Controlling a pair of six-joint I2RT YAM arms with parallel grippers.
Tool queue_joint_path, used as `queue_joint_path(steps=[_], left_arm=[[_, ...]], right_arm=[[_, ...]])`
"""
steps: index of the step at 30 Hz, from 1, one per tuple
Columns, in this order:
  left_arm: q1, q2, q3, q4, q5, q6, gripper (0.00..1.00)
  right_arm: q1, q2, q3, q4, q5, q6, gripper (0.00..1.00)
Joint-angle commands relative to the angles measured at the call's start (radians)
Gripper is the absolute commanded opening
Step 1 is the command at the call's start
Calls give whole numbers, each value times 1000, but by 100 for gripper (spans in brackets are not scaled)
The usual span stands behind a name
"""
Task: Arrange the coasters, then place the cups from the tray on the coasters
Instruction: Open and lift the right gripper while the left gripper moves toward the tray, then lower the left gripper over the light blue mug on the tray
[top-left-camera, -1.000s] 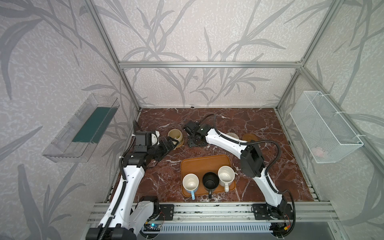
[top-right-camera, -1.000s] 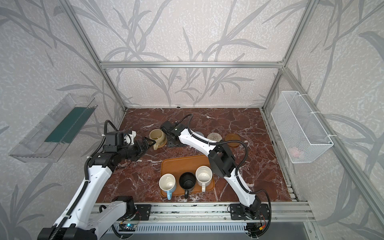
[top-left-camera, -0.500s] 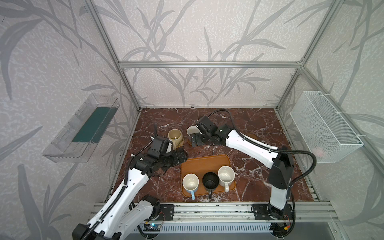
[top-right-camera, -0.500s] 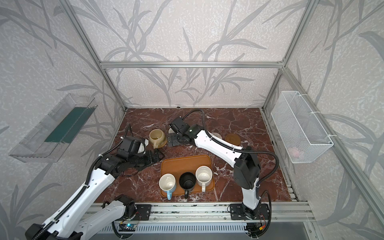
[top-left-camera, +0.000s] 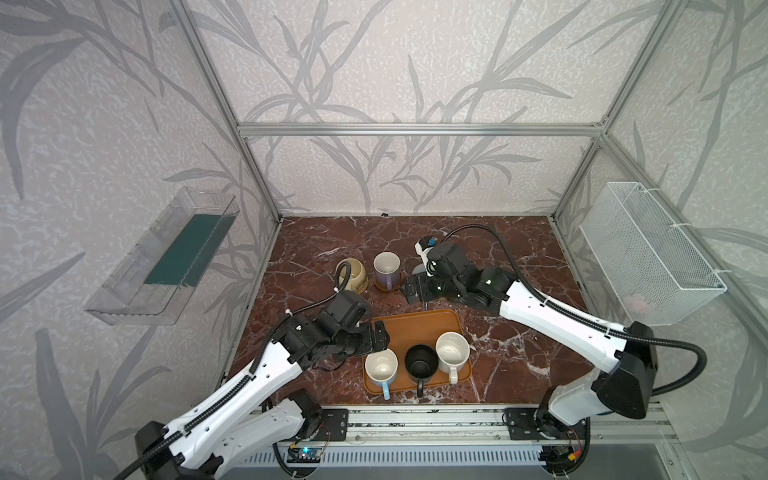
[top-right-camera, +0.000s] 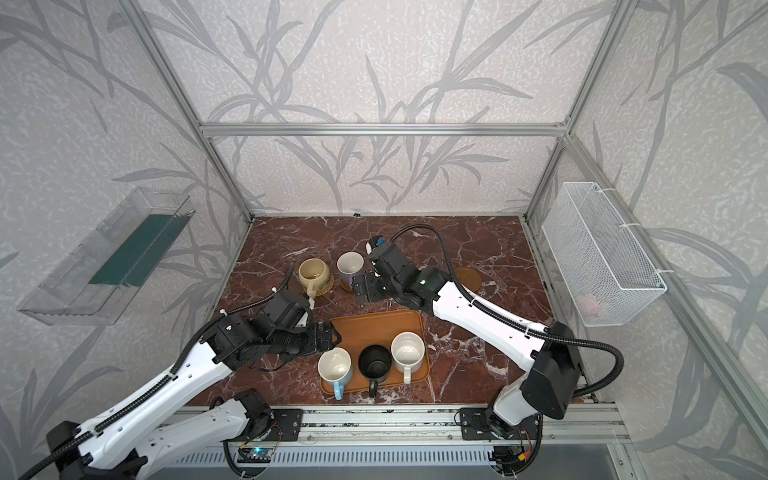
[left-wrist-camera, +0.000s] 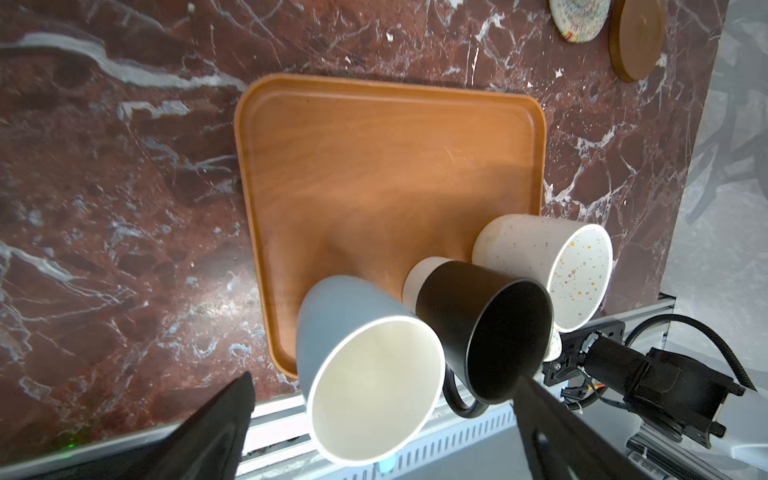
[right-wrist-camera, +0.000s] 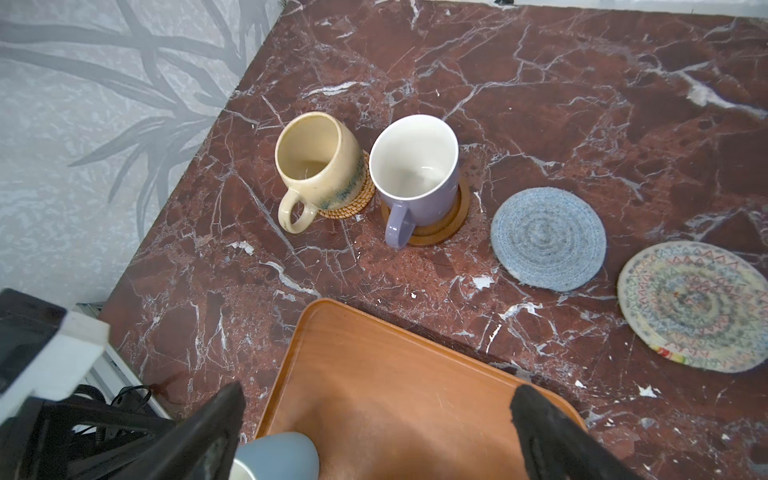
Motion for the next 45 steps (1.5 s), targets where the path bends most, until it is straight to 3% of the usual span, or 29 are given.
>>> queue_joint_path(steps=[1, 10, 13, 17, 21, 25, 45], left_arm=[[-50, 19, -17, -26, -42, -96, 99], [-192, 48, -34, -45, -128, -196, 99], [-212, 46, -28, -100, -179, -207, 99], [-240, 40, -52, -54, -158, -242, 99], [-283, 22, -31, -78, -204, -271, 99], [-289, 38, -43, -76, -155, -273, 99], [-408, 74, -93, -65, -142, -316, 99]], right_arm=[[-2, -36, -43, 28, 10, -9, 99], [-5, -48, -115, 104, -92, 7, 99], [-5, -55, -125, 105, -88, 10, 99], [-9, -58, -134, 106, -82, 16, 99], [-12, -58, -151, 135, -137, 4, 99], [-13, -57, -174, 152, -151, 12, 99], [-15, -45, -176, 120, -148, 33, 100]])
